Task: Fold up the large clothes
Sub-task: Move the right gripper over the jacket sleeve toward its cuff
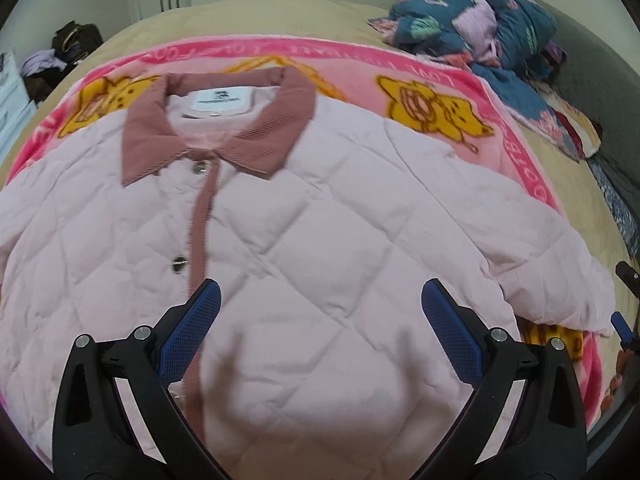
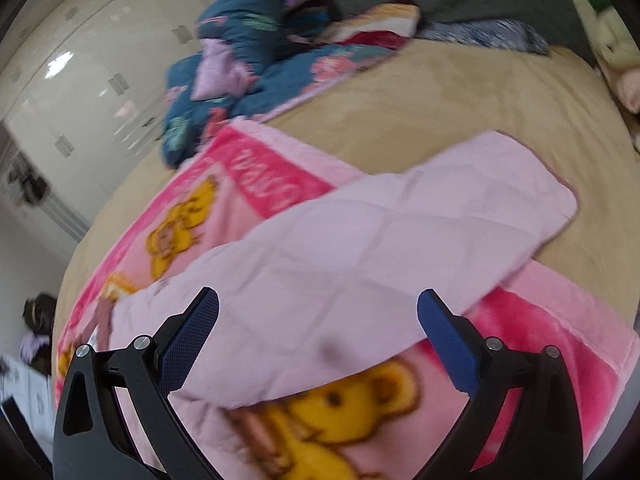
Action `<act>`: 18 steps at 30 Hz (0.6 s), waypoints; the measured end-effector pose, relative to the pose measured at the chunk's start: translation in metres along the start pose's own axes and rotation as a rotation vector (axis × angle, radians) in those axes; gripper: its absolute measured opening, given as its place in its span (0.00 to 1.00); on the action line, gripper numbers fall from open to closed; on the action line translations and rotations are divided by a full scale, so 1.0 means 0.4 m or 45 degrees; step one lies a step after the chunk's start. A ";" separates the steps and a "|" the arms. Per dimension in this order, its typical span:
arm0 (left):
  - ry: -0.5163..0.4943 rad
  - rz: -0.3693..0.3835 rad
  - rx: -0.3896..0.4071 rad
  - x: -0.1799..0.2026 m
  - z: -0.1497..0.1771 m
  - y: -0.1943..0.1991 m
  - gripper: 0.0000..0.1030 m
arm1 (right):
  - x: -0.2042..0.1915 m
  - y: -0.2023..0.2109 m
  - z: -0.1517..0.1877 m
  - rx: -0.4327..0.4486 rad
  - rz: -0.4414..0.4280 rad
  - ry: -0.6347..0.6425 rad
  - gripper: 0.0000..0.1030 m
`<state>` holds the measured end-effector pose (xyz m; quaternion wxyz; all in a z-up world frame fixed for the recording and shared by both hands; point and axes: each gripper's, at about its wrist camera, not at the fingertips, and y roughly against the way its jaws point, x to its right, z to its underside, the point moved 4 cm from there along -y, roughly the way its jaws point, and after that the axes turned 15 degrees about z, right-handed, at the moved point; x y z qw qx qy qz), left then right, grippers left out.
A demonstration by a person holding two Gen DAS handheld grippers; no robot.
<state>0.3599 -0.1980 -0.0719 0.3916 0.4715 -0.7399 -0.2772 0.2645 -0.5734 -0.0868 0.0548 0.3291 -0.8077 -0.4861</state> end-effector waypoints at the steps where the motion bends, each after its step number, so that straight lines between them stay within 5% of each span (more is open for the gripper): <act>1: -0.009 0.004 -0.007 0.006 0.000 -0.006 0.91 | 0.019 -0.016 -0.004 -0.018 -0.002 -0.042 0.96; 12: -0.093 0.020 -0.093 0.067 0.004 -0.081 0.91 | 0.151 -0.119 -0.030 -0.088 0.064 -0.301 0.96; 18: -0.091 -0.006 -0.095 0.049 -0.007 -0.084 0.91 | 0.200 -0.162 -0.048 -0.113 -0.017 -0.450 0.96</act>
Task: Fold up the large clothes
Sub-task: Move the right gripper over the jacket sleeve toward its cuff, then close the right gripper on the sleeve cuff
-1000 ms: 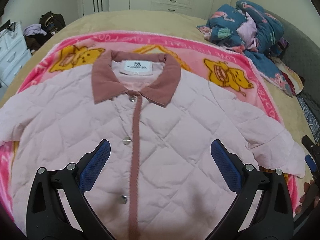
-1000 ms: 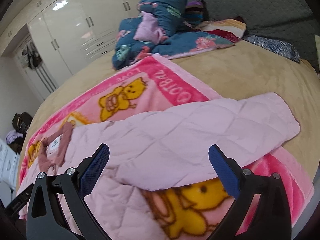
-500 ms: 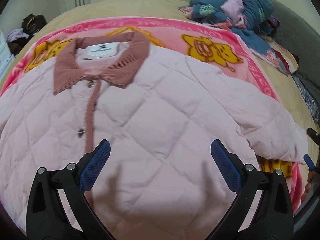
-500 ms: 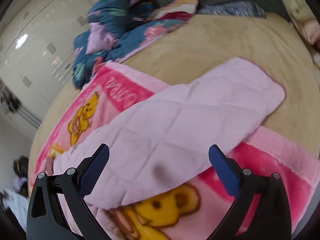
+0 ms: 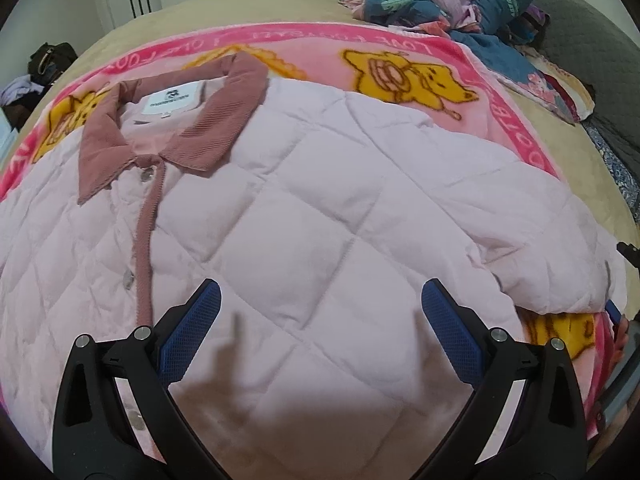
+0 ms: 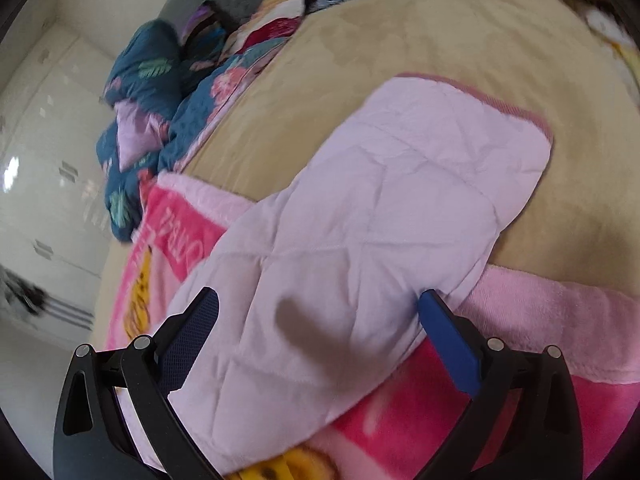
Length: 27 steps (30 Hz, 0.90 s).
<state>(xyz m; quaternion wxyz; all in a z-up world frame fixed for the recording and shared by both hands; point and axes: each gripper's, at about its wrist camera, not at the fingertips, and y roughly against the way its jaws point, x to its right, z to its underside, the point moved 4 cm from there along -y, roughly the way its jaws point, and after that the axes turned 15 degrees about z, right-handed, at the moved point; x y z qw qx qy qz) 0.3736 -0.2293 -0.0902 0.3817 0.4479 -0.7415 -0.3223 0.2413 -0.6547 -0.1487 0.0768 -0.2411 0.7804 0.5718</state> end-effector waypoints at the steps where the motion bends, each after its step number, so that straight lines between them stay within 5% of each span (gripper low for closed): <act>1: 0.005 -0.005 0.001 -0.006 -0.003 0.002 0.91 | 0.003 0.004 -0.002 -0.005 -0.003 -0.012 0.96; 7: 0.028 -0.057 0.027 -0.056 -0.033 0.027 0.91 | 0.044 0.043 -0.019 0.070 0.088 -0.095 0.96; 16: 0.050 -0.127 0.045 -0.128 -0.057 0.064 0.91 | 0.068 -0.059 -0.076 0.045 0.085 -0.102 0.95; 17: 0.057 -0.129 0.048 -0.139 -0.058 0.070 0.91 | 0.070 -0.061 -0.080 0.056 0.078 -0.100 0.84; 18: 0.064 -0.121 0.049 -0.146 -0.059 0.074 0.91 | 0.073 -0.059 -0.085 0.064 0.070 -0.104 0.54; 20: 0.094 -0.104 0.047 -0.161 -0.059 0.084 0.91 | 0.056 -0.046 -0.089 0.070 -0.028 -0.096 0.34; 23: 0.115 -0.097 0.061 -0.174 -0.055 0.110 0.91 | -0.013 0.029 -0.084 0.181 -0.086 0.048 0.22; 27: 0.110 -0.104 0.070 -0.181 -0.049 0.152 0.91 | -0.109 0.166 -0.043 0.297 -0.239 0.218 0.20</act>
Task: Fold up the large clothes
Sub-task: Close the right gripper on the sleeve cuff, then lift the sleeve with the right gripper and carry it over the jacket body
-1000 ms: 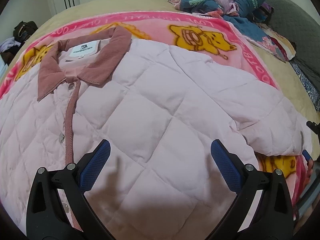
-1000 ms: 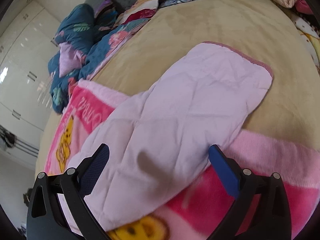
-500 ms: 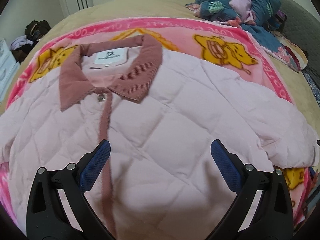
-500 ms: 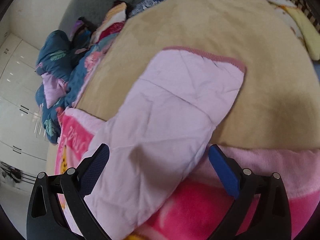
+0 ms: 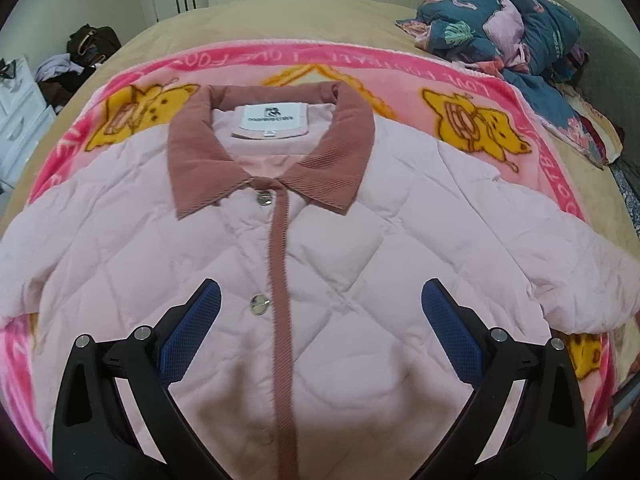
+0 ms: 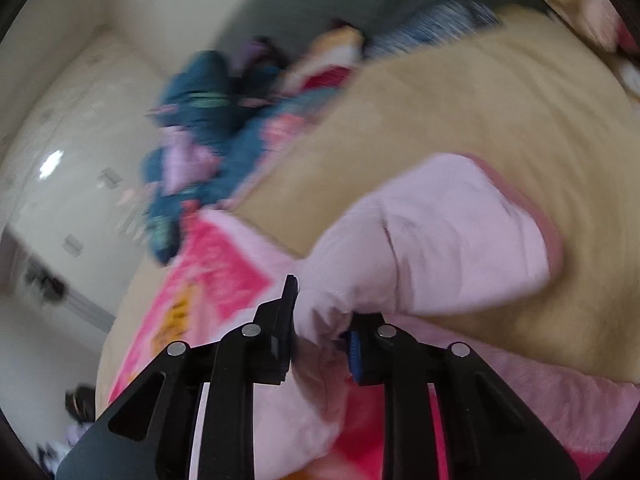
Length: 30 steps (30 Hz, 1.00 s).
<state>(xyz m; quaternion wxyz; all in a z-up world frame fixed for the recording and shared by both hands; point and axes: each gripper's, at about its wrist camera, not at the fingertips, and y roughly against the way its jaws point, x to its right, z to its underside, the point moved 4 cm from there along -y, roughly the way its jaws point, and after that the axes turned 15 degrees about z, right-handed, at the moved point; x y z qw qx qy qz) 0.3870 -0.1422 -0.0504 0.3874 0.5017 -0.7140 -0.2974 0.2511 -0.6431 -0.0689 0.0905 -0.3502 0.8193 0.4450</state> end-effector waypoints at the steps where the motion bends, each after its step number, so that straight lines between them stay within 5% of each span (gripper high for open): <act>1: -0.009 -0.001 0.000 -0.003 0.000 0.017 0.91 | -0.023 0.019 -0.001 0.012 -0.027 0.028 0.20; 14: -0.010 0.017 0.115 -0.059 -0.027 0.189 0.91 | -0.380 0.254 0.038 0.117 -0.271 0.452 0.17; 30: 0.070 0.021 0.207 -0.226 -0.011 0.310 0.91 | -0.636 0.403 0.171 0.138 -0.438 0.682 0.17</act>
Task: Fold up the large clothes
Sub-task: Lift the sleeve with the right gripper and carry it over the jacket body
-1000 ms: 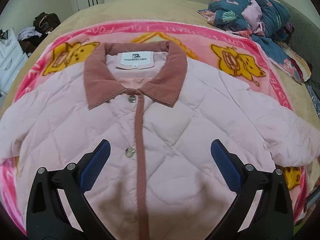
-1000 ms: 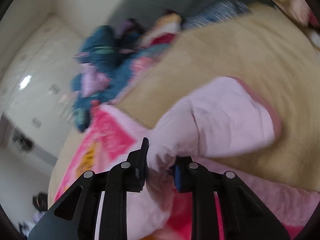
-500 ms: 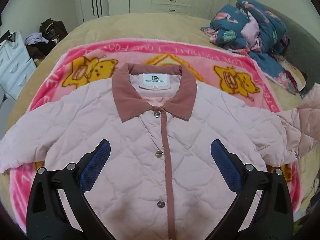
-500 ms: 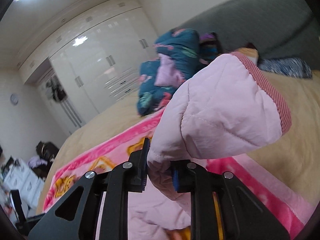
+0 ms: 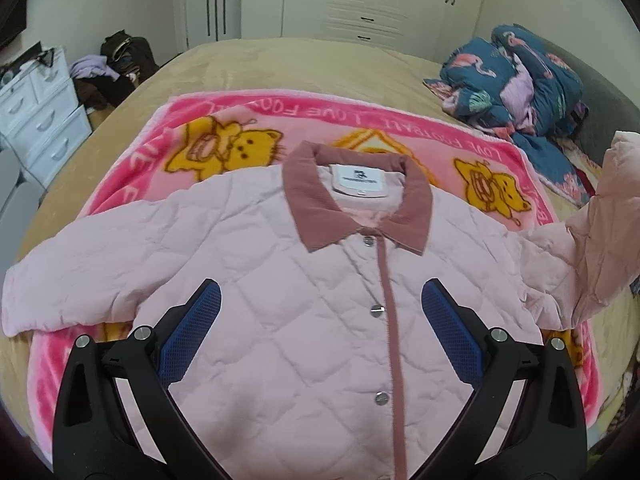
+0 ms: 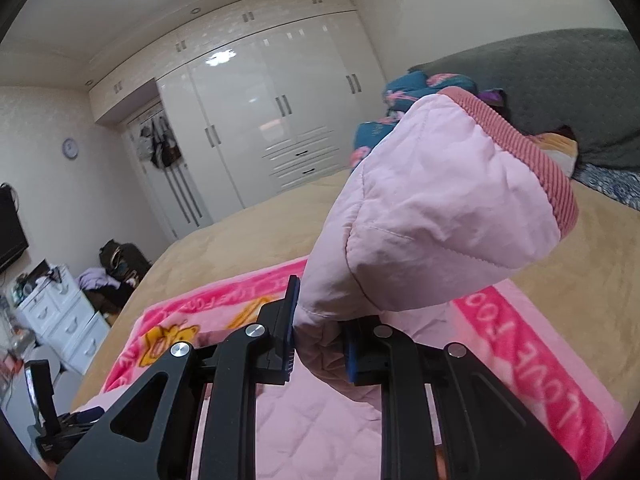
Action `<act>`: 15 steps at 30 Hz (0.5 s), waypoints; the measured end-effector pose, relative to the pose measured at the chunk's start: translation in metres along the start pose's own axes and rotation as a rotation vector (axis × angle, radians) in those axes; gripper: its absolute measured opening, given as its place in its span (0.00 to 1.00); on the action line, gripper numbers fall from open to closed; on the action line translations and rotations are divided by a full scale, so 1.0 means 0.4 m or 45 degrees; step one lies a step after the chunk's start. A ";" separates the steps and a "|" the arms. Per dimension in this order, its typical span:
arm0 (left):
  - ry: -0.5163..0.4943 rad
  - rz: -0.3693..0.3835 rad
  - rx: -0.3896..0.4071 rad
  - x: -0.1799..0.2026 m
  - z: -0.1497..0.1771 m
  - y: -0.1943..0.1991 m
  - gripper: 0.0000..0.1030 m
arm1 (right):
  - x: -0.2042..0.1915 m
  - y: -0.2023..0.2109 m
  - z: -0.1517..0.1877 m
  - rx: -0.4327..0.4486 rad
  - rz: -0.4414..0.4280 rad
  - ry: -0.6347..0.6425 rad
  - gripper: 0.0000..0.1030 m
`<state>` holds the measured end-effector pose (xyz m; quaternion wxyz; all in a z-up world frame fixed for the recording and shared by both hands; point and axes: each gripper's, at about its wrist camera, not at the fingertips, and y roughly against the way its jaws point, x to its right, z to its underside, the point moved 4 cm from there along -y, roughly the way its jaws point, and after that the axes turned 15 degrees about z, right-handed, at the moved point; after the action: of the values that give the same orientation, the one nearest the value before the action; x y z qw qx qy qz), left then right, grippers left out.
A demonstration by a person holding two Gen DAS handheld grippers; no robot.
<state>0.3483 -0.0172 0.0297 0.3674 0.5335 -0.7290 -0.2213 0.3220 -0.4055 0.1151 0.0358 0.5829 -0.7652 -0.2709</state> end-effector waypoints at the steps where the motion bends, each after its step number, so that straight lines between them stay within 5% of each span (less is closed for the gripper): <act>1: 0.016 0.011 0.004 -0.015 0.000 0.005 0.91 | -0.023 0.001 0.001 0.002 -0.013 0.022 0.17; 15: 0.121 -0.049 0.057 -0.208 0.012 0.068 0.91 | -0.284 -0.007 0.106 -0.012 -0.153 0.218 0.17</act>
<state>0.3414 0.0699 0.0210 0.3851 0.5654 -0.7052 -0.1862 0.3449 -0.2866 0.1074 0.0876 0.6487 -0.7217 -0.2253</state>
